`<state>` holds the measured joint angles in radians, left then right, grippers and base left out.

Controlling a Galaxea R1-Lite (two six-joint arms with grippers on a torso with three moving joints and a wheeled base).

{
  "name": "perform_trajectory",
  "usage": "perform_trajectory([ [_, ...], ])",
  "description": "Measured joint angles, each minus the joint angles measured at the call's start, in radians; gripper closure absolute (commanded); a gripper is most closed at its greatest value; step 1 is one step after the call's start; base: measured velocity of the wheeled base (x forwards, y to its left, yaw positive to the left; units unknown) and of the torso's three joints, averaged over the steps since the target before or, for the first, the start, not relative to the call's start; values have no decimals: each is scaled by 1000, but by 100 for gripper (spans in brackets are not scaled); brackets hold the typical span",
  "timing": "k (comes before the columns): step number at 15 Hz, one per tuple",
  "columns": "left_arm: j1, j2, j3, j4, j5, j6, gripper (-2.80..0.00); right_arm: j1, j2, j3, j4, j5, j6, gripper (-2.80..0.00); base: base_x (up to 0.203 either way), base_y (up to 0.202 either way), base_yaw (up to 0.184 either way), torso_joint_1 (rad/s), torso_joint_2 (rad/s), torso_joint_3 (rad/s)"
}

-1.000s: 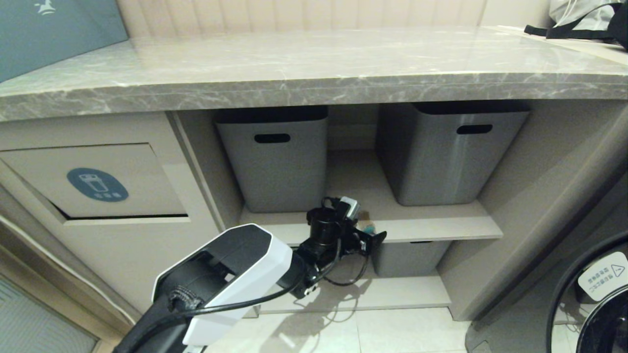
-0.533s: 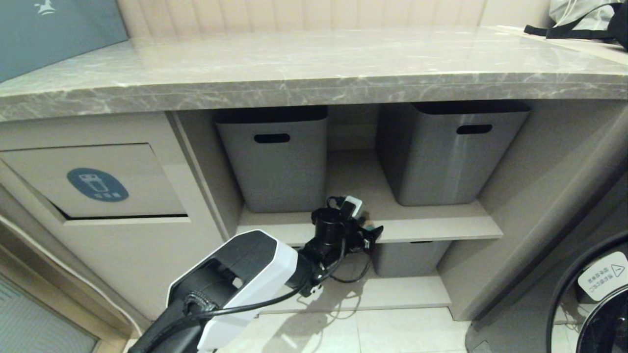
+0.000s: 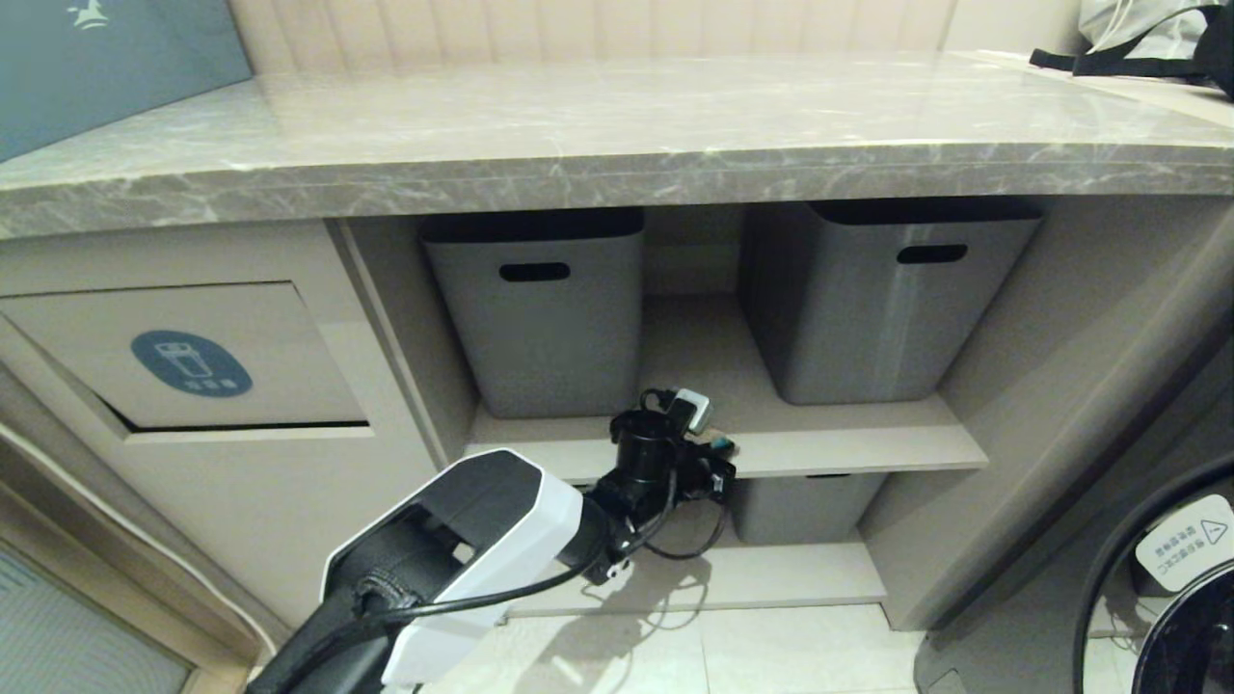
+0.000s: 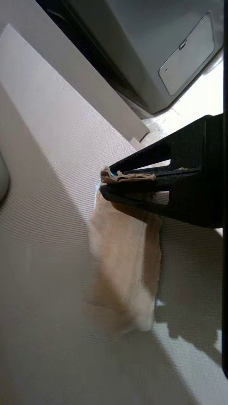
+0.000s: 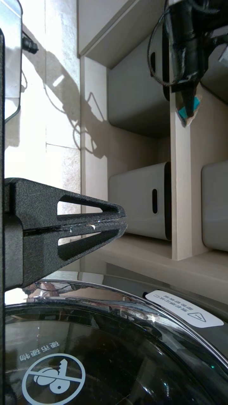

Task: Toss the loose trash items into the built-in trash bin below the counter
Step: Pick up the garbage, then put the garbage in the trash can

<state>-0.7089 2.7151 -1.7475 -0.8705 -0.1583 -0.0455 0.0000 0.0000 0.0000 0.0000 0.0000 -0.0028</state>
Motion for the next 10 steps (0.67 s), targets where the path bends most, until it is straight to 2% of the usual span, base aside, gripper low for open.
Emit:
perform_trajectory([
  [1, -1, -30, 50, -6, 0, -8, 0, 0, 0, 0, 0, 0, 0, 0, 0, 0, 0, 0, 0, 0],
  [3, -13, -122, 232, -34, 3, -50, 0, 0, 0, 0, 0, 0, 0, 0, 0, 0, 0, 0, 0, 0],
  [6, -34, -346, 628, -80, 18, -153, 0, 0, 0, 0, 0, 0, 0, 0, 0, 0, 0, 0, 0, 0],
  [9, -37, -652, 1048, -151, 99, -286, 0, 0, 0, 0, 0, 0, -1, 0, 0, 0, 0, 0, 0, 0],
  [10, -31, -762, 1161, -170, 148, -355, 0, 0, 0, 0, 0, 0, 0, 0, 0, 0, 0, 0, 0, 0],
])
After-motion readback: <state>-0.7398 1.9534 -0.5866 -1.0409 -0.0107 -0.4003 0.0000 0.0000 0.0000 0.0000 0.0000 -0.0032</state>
